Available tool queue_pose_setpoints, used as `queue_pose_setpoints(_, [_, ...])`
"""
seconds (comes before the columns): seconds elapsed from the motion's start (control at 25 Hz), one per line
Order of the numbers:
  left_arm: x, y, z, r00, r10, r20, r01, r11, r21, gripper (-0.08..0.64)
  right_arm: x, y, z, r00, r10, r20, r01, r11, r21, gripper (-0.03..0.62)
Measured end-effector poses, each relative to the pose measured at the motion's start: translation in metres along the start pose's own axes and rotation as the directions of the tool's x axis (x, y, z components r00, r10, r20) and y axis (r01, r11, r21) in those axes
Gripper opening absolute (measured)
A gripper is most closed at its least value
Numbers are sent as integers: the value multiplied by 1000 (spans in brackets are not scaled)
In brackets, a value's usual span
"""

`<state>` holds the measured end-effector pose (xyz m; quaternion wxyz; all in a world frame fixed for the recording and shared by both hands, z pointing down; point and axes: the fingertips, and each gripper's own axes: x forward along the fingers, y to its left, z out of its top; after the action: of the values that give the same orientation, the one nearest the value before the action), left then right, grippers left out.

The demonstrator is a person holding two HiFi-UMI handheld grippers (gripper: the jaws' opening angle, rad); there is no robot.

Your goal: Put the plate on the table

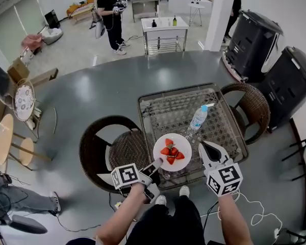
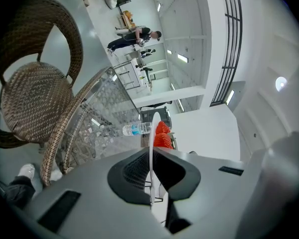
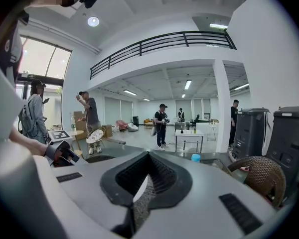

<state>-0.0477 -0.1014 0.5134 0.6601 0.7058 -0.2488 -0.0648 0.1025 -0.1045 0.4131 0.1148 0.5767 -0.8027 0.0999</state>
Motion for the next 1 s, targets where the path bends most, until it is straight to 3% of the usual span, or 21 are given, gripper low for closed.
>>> queue_pose_setpoints(0.32, [16, 17, 20, 996, 32, 86, -29, 999, -35, 14, 36, -4, -2, 994, 113, -8, -113, 993, -26, 5])
queue_pose_setpoints(0.68, [43, 44, 41, 982, 84, 169, -70, 993, -92, 15, 84, -9, -14, 964, 259, -60, -262, 964, -42, 5])
queue_pose_setpoints(1.0, [63, 77, 54, 975, 121, 187, -98, 987, -126, 15, 110, -13, -33, 947, 300, -112, -306, 952, -35, 5])
